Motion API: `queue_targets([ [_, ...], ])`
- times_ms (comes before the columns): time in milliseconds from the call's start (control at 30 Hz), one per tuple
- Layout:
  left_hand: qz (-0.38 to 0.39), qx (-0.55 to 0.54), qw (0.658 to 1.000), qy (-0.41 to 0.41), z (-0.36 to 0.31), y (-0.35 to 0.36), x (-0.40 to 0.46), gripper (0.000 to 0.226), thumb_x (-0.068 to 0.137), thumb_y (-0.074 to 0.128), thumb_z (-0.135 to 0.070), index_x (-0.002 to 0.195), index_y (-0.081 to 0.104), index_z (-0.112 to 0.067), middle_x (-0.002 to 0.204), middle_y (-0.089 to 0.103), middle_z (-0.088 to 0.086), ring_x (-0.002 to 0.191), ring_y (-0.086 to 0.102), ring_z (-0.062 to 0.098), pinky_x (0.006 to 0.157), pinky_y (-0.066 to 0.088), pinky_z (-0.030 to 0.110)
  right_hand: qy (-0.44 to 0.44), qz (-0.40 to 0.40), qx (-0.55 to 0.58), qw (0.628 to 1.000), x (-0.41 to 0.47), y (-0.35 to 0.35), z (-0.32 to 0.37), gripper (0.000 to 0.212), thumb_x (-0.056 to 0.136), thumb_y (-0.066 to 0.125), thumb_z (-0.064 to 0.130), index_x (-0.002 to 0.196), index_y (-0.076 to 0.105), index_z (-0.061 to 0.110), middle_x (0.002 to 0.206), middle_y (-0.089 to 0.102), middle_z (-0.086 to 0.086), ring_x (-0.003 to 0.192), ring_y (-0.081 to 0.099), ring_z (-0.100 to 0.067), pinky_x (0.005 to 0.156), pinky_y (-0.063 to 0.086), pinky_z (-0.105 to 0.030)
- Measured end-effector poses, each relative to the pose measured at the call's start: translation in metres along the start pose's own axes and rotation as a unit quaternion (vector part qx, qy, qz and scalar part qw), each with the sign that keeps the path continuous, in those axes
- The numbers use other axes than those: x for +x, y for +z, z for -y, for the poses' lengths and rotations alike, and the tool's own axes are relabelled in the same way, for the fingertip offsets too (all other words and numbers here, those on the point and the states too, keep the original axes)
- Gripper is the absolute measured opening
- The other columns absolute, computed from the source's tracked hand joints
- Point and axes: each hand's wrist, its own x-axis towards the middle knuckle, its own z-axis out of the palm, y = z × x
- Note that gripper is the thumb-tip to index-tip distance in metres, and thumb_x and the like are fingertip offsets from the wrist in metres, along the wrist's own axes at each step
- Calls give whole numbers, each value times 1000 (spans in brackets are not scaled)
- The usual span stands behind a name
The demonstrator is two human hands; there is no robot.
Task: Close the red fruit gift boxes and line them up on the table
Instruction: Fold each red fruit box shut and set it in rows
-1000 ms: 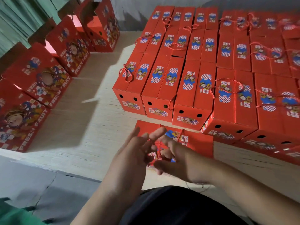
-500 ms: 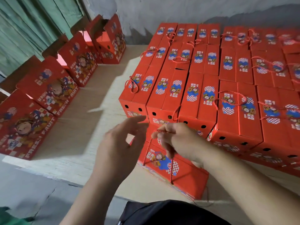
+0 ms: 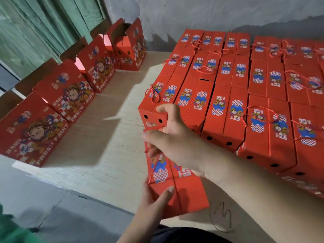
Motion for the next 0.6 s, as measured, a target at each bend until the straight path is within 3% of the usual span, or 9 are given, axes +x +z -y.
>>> queue_targets([
  [67,-49,27,998,27,-1,-8,6,70,74,85,-19,136,52,-13,113,77,3,106,73,19,82,59,26,9,32,-4,999,8,11,1,48,88,65,33,130,43,30,94,70,-19,92,70,-35,95,54,-54],
  [133,-88,52,994,50,0,-18,11,58,84,83,-6,135,55,-9,116,76,8,109,72,23,89,59,28,0,80,-10,997,12,27,-2,30,93,66,24,121,59,24,88,65,-12,81,64,-28,83,53,-47],
  [200,-140,82,984,69,2,-30,15,50,91,72,0,137,55,-7,121,73,10,114,69,21,92,55,18,-17,110,6,994,12,45,-4,22,90,67,23,113,66,23,77,54,0,69,50,-18,68,43,-38],
  [267,-189,129,970,88,-3,-48,20,42,96,68,-7,137,59,-12,116,75,2,112,69,11,80,51,9,-26,121,52,991,19,58,0,23,86,65,25,108,69,21,75,50,-1,65,45,-17,63,39,-38],
  [333,-219,167,955,108,-17,-73,32,31,99,65,-24,130,65,-25,107,78,-10,102,69,-2,75,50,16,-26,115,94,989,36,66,8,22,85,64,26,105,71,21,80,49,-5,68,44,-18,64,38,-40],
  [400,-251,214,937,116,-37,-102,53,24,102,61,-32,124,69,-27,103,78,-7,100,71,5,72,48,25,-26,92,111,989,61,70,15,20,85,64,27,103,73,22,84,52,-4,74,48,-16,71,40,-37],
  [467,-271,308,905,111,-59,-129,77,33,101,63,-32,132,64,-22,114,76,4,109,70,26,76,47,34,-19,62,121,991,87,74,19,17,87,65,23,102,74,20,85,56,-4,79,51,-15,76,42,-32],
  [533,-254,424,864,95,-80,-152,95,55,97,66,-38,148,50,-25,132,69,8,118,66,31,88,49,41,-8,36,118,992,111,79,16,16,91,64,17,104,74,16,86,60,-9,80,52,-16,76,42,-32],
  [600,-186,466,861,76,-92,-167,102,85,82,70,-57,156,35,-33,144,58,9,127,59,30,101,48,46,-8,25,102,994,131,83,9,18,92,63,14,108,71,14,92,64,-15,80,52,-18,75,42,-33],
])
